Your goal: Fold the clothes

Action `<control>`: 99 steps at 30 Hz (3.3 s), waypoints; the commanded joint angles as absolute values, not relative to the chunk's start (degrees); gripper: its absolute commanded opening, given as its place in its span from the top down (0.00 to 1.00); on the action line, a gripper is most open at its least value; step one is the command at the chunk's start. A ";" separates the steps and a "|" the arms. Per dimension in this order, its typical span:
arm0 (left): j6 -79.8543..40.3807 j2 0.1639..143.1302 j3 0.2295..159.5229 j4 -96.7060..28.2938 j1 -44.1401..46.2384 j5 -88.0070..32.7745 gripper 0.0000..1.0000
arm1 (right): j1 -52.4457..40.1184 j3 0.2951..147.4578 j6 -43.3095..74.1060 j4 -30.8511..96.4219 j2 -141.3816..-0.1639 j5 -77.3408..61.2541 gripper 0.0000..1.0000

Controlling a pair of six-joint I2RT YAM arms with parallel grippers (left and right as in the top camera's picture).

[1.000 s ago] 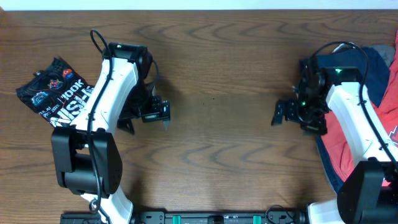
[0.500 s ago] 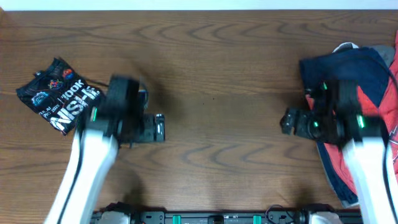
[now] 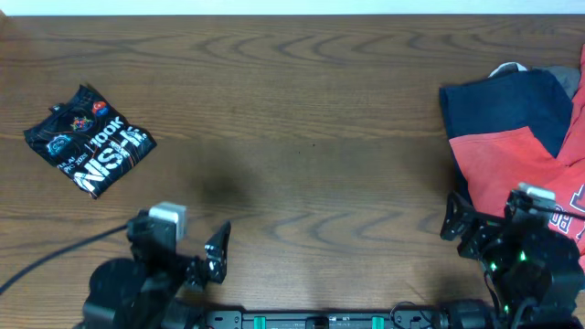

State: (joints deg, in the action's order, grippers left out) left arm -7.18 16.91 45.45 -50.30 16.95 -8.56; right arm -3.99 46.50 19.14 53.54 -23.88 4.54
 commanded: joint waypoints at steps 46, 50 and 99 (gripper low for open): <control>-6.22 14.46 45.17 -50.50 17.12 -7.88 0.02 | -10.15 10.20 1.93 15.66 -0.30 2.96 0.01; -6.22 14.46 45.17 -50.52 17.12 -7.88 0.02 | -10.15 3.57 1.15 5.61 -0.27 3.01 0.01; -4.05 14.35 44.38 -54.33 11.46 -7.81 0.02 | -10.20 0.32 1.23 4.19 -0.27 -0.89 0.01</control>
State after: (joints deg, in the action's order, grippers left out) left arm -6.39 14.68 45.30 -54.06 14.57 -8.58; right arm -9.63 0.40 1.23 3.99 -0.67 -0.27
